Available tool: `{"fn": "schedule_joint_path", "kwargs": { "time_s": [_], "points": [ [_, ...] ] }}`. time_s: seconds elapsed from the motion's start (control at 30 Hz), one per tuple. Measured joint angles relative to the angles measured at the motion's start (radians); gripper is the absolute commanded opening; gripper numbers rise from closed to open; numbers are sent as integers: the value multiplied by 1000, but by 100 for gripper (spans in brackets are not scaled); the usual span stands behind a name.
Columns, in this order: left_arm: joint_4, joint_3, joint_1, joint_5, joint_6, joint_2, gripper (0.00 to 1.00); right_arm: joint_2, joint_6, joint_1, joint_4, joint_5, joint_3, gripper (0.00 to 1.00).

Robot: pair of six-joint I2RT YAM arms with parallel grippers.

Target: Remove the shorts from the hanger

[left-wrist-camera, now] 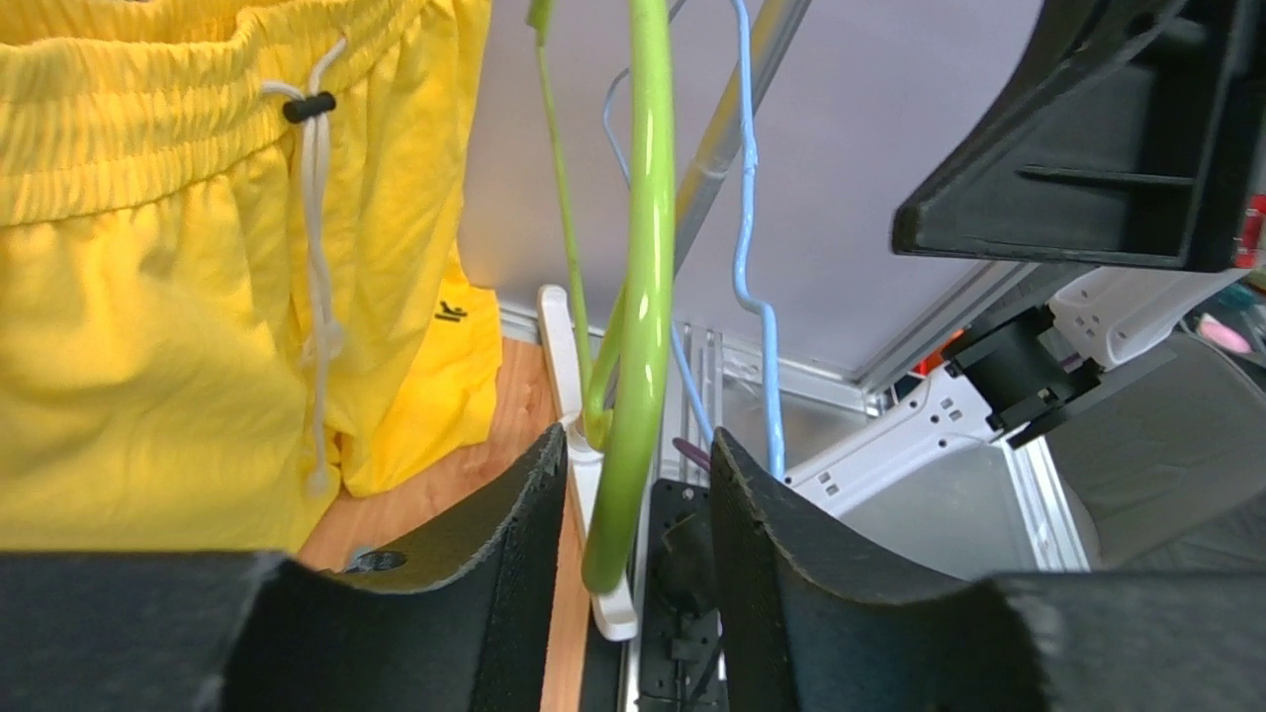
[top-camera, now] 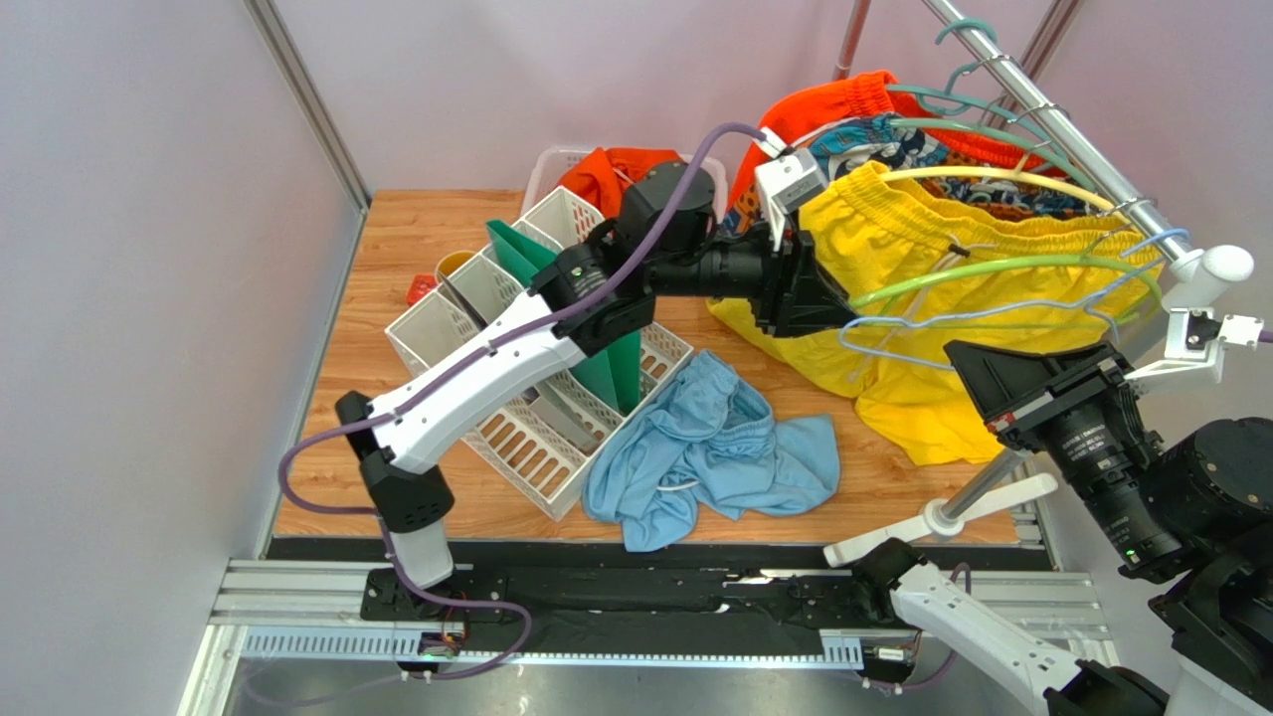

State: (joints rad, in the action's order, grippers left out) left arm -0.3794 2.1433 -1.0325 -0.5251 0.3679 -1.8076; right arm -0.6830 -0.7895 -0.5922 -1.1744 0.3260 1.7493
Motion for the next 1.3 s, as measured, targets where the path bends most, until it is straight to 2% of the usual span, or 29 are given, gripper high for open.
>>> {"fn": "schedule_joint_path", "kwargs": {
  "time_s": [0.07,0.1,0.13,0.3,0.53,0.7,0.9,1.07,1.3],
  "points": [
    [-16,-47,0,15,-14,52,50,0,0,0,0,0,-8,0],
    [-26,-68,0,21,-18,79,61,0,0,0,-1,0,-11,0],
    [-37,-102,0,35,-22,121,65,0,1,0,-1,0,-16,0],
    [-77,-219,0,79,-37,286,77,0,21,0,0,-6,-24,0],
    [-150,-474,0,162,9,527,82,-3,79,0,2,-23,-27,0],
    [-237,-628,-31,242,66,592,85,-5,106,0,11,-35,-33,0],
    [-379,-660,-127,410,64,525,86,-6,110,0,20,-51,-45,0],
    [-449,-676,-147,529,26,378,88,-6,111,0,19,-47,-46,0],
    [-483,-655,-152,587,-70,114,94,16,110,0,5,-17,-45,0]
  ]
}}
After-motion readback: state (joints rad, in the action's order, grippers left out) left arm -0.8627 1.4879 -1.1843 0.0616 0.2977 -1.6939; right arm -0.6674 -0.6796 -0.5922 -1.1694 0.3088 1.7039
